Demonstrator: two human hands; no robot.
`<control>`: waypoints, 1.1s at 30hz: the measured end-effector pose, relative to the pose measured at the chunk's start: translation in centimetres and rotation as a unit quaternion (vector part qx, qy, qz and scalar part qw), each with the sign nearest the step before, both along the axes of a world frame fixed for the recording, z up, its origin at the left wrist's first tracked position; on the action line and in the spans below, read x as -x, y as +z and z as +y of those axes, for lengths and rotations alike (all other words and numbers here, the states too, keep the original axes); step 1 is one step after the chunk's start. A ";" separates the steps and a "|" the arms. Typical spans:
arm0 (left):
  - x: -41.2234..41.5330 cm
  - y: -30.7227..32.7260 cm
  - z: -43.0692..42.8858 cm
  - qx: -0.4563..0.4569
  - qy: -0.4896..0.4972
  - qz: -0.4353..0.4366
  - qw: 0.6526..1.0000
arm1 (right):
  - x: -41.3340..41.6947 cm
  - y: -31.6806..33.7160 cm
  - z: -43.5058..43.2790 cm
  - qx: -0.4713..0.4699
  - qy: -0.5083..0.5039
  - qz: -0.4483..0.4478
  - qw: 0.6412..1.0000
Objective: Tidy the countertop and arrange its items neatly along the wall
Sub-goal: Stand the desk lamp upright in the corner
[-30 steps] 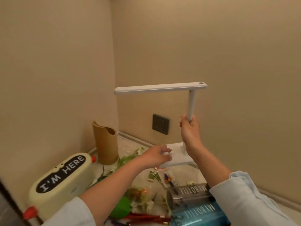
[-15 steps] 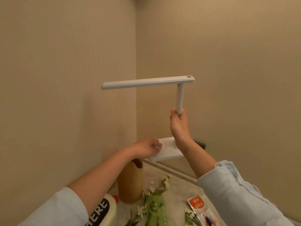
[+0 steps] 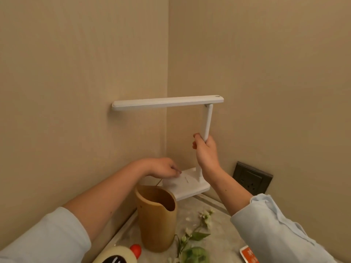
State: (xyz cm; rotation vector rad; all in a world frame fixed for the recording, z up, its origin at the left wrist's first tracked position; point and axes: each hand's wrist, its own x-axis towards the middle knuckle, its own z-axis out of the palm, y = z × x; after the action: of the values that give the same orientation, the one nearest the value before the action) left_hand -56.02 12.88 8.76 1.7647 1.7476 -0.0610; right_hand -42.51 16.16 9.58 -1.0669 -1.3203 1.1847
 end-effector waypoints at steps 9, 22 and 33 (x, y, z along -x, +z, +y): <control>-1.2 -1.0 -2.2 0.163 -0.001 0.103 0.981 | 0.3 -3.4 0.2 0.004 0.022 0.014 1.000; -2.5 -1.4 -2.8 0.267 -0.057 0.195 0.942 | 0.8 -5.7 -0.1 0.031 0.049 0.011 0.998; -0.8 -2.7 -0.1 0.233 0.006 0.110 0.966 | 2.1 -7.2 1.8 0.082 0.147 -0.015 0.986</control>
State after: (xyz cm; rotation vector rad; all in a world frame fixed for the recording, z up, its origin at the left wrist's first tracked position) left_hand -55.26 12.83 6.09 1.4399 1.7166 -0.6324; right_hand -44.64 17.93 2.34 -1.0319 -1.4579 1.5240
